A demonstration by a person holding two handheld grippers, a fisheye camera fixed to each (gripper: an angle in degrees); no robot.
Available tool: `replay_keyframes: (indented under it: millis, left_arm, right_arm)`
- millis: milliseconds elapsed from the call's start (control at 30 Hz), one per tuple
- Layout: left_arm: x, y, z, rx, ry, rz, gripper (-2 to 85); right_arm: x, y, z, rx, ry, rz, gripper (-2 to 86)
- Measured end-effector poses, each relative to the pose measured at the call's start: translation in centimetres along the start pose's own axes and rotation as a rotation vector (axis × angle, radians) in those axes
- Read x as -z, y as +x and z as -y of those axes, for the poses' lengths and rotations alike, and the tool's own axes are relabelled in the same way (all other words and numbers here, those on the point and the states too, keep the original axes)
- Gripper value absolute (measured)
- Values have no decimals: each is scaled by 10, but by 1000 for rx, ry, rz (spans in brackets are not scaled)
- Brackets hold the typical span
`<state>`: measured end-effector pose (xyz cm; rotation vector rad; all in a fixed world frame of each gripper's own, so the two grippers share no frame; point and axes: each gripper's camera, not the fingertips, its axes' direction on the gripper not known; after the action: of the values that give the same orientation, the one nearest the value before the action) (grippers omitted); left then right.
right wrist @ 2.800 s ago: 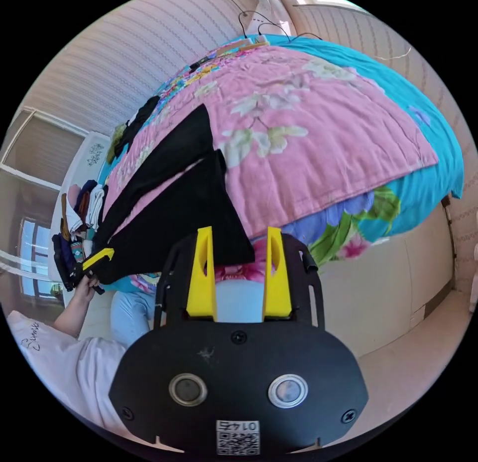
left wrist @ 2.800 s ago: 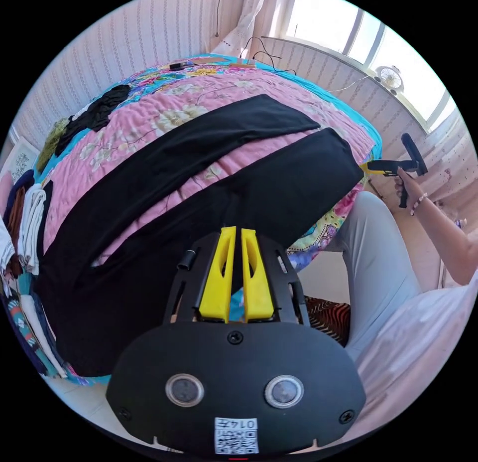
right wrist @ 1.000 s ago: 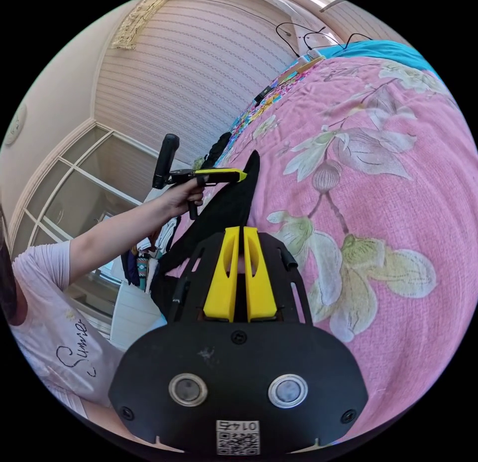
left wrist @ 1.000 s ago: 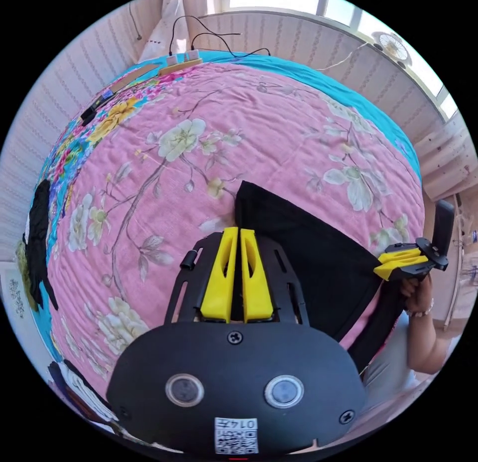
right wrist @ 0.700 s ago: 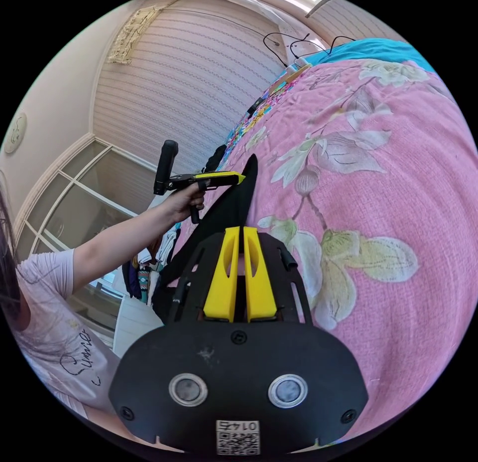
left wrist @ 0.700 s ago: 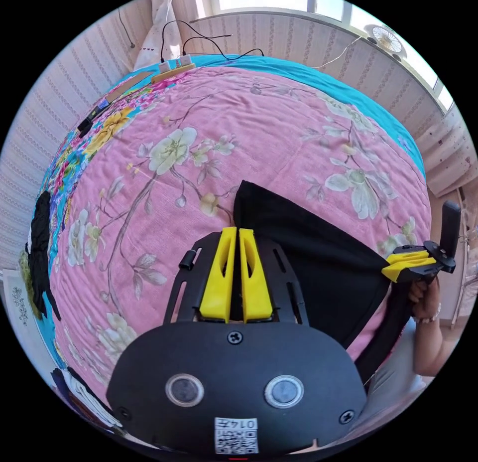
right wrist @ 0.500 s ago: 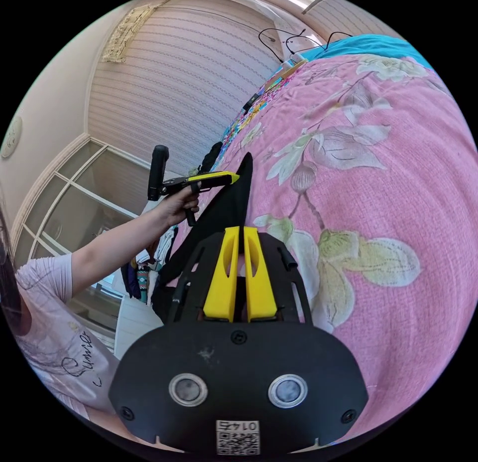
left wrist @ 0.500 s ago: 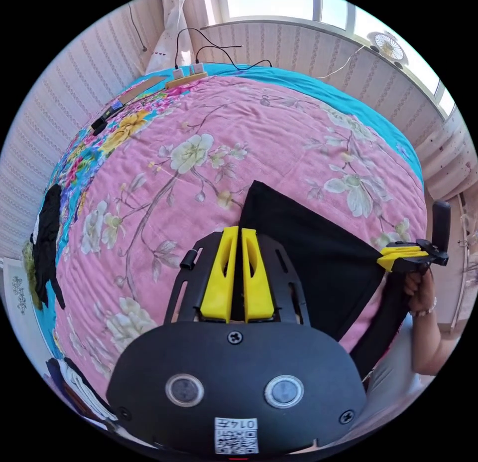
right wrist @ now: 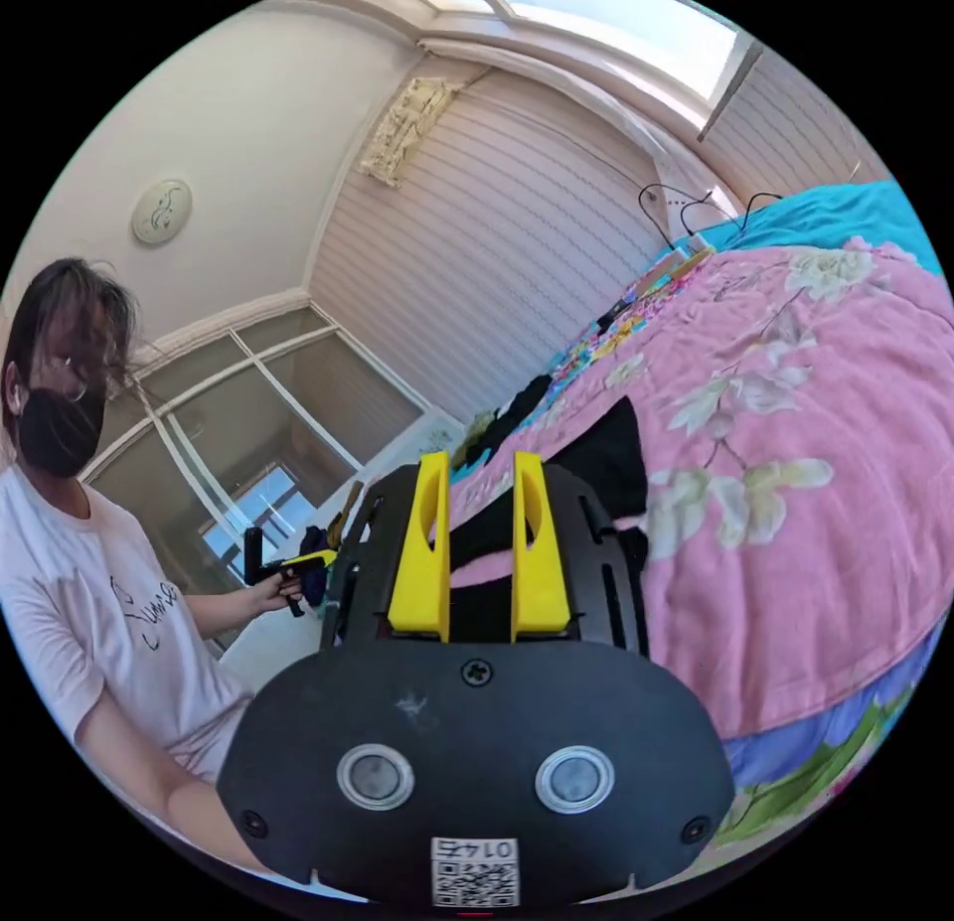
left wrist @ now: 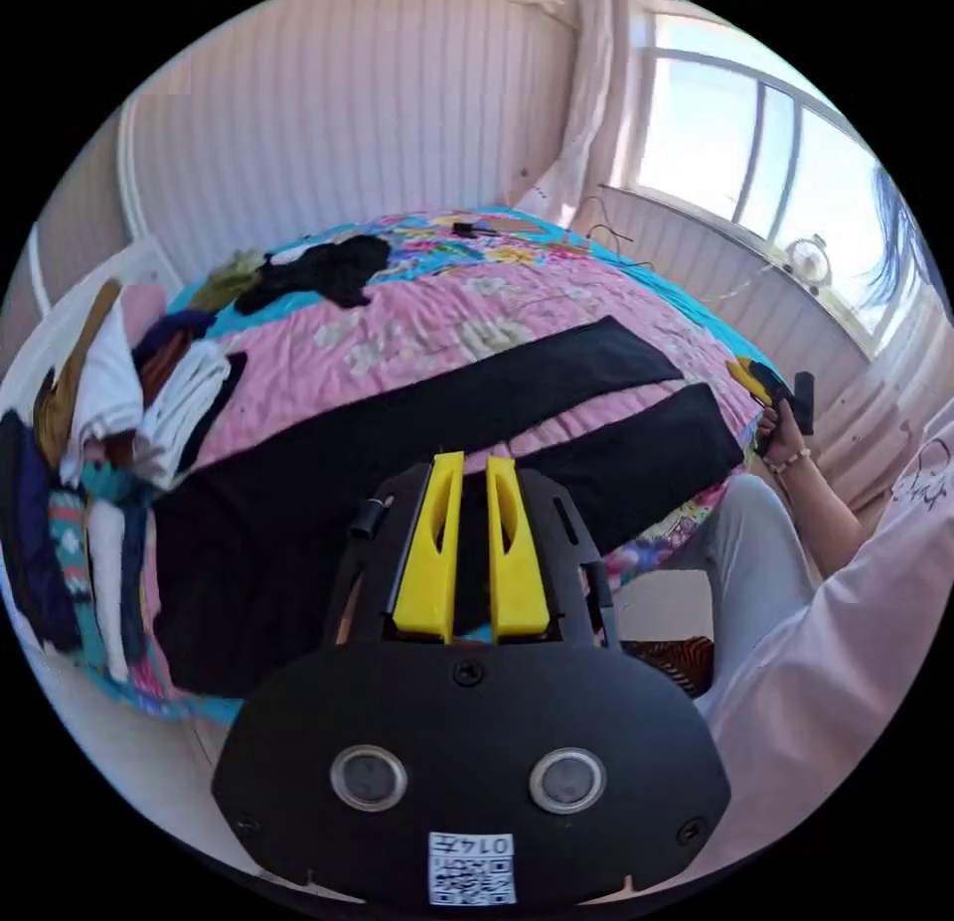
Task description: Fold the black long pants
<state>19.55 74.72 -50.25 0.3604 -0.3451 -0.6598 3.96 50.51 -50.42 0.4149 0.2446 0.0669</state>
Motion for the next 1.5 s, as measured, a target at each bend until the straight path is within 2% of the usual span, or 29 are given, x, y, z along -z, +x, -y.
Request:
replay_keyframes:
  millis: [67, 133, 233, 300, 367, 433, 567, 633, 700, 767, 900, 1067, 1200, 1500]
  left_arm:
    - [24, -61, -72, 264, 23, -11, 50]
    - [40, -102, -117, 440, 71, -1, 50]
    - [55, -166, -179, 677, 107, -69, 57]
    - [63, -197, -210, 748, 150, -90, 65]
    - [77, -229, -240, 807, 179, -11, 71]
    - [83, -254, -257, 858, 135, 57, 74]
    - [90, -313, -289, 959, 119, 37, 78]
    - [95, -334, -299, 997, 128, 29, 79]
    - [100, -352, -303, 1014, 120, 33, 84]
    - [107, -374, -308, 1037, 127, 25, 91]
    - [113, -401, -318, 1063, 159, -5, 87]
    - [105, -432, -320, 1029, 25, 25, 52]
    - [114, -446, -319, 990, -26, 8, 0]
    - [171, -465, -317, 866, 114, 9, -10]
  right_arm:
    - [-7, -26, -14, 3, -106, -87, 98]
    - [-8, -42, -26, -46, -254, -274, 104]
    - [9, -42, -29, -216, -247, -368, 111]
    - [19, -41, -28, -308, -174, -370, 112]
    - [20, -43, -24, -342, -175, -488, 114]
    - [15, -39, -20, -424, -220, -684, 128]
    - [-4, -42, -4, -432, -273, -670, 134]
    - [-29, -36, 2, -452, -397, -720, 136]
    - [-47, -28, 4, -512, -481, -676, 139]
    - [-55, -30, 8, -539, -476, -665, 133]
    - [-58, -47, 17, -500, -438, -634, 44]
    - [-63, -68, 35, -396, -498, -642, 12]
    - [-51, -86, 56, -353, -453, -597, 6]
    - [-62, -119, 109, -172, -478, -590, 3]
